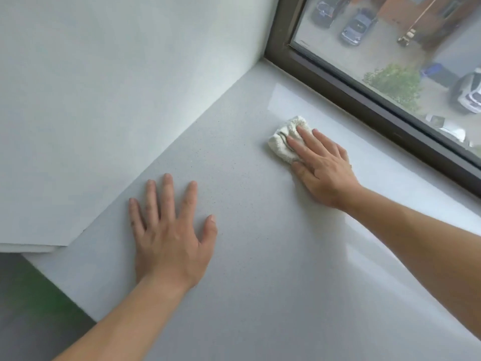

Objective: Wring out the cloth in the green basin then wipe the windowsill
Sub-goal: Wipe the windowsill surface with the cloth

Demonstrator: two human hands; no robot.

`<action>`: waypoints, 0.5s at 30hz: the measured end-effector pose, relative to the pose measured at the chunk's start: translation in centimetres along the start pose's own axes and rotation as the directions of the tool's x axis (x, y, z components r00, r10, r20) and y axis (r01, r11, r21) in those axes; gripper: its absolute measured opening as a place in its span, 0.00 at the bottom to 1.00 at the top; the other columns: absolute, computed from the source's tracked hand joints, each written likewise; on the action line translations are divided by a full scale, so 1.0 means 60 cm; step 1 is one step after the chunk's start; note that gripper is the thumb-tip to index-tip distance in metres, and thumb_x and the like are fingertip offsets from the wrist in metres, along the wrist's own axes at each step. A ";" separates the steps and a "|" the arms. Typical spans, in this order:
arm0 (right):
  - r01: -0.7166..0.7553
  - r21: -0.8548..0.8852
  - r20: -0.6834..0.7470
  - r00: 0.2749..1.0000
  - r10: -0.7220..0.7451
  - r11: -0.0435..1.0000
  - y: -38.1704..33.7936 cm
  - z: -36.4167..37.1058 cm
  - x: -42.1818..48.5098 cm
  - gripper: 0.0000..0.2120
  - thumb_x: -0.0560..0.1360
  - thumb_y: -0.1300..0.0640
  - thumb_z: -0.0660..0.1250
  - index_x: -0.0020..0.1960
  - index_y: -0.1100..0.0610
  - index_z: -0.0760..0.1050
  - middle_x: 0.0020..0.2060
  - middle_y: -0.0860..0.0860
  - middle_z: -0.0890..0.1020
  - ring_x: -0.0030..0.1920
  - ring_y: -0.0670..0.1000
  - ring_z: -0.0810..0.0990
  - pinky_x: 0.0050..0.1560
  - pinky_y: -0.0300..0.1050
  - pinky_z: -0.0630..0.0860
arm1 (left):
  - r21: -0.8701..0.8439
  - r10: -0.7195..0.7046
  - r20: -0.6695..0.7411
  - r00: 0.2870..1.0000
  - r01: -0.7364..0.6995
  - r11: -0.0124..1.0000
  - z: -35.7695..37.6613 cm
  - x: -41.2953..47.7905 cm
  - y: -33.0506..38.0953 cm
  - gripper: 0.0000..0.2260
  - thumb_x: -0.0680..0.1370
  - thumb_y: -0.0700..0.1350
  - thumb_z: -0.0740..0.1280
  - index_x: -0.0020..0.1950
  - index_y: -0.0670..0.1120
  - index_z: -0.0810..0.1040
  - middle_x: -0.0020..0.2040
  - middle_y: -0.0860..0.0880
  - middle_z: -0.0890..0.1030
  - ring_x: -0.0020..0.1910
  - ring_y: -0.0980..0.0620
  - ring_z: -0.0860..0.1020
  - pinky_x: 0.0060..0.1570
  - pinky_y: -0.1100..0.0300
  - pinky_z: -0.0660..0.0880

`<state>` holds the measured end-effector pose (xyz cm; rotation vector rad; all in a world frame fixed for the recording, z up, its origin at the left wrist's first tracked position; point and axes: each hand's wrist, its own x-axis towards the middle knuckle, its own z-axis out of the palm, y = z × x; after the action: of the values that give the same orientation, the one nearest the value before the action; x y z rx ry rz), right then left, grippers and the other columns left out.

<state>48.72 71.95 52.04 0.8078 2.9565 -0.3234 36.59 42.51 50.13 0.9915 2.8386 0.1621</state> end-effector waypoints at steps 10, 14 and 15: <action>-0.055 0.063 -0.052 0.997 0.059 0.997 -0.144 0.044 -0.070 0.25 0.83 0.42 0.48 0.79 0.38 0.51 0.81 0.41 0.49 0.80 0.52 0.46 0.76 0.52 0.44 | -0.021 0.002 0.031 1.000 -0.002 1.000 -0.001 0.007 -0.001 0.33 0.76 0.64 0.48 0.80 0.52 0.58 0.81 0.41 0.52 0.80 0.40 0.46 0.75 0.36 0.43; -0.096 0.004 -0.011 0.995 0.096 0.995 -0.071 0.026 -0.051 0.25 0.83 0.41 0.49 0.79 0.36 0.52 0.81 0.40 0.48 0.80 0.53 0.48 0.76 0.52 0.45 | -0.013 0.015 0.046 0.999 -0.015 1.000 -0.007 0.004 0.002 0.33 0.77 0.63 0.46 0.80 0.52 0.55 0.81 0.41 0.50 0.80 0.40 0.44 0.75 0.36 0.42; -0.272 0.041 -0.047 0.961 0.274 0.961 -0.051 0.019 -0.032 0.25 0.83 0.40 0.47 0.79 0.36 0.50 0.81 0.40 0.47 0.80 0.53 0.47 0.76 0.54 0.45 | -0.011 0.019 0.048 0.999 -0.019 1.000 -0.008 0.004 0.002 0.33 0.77 0.64 0.45 0.81 0.52 0.54 0.82 0.41 0.49 0.80 0.39 0.44 0.75 0.36 0.42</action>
<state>48.82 68.20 51.73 1.2291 2.8391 -0.3401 36.39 42.72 50.57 1.0067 2.7826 0.1522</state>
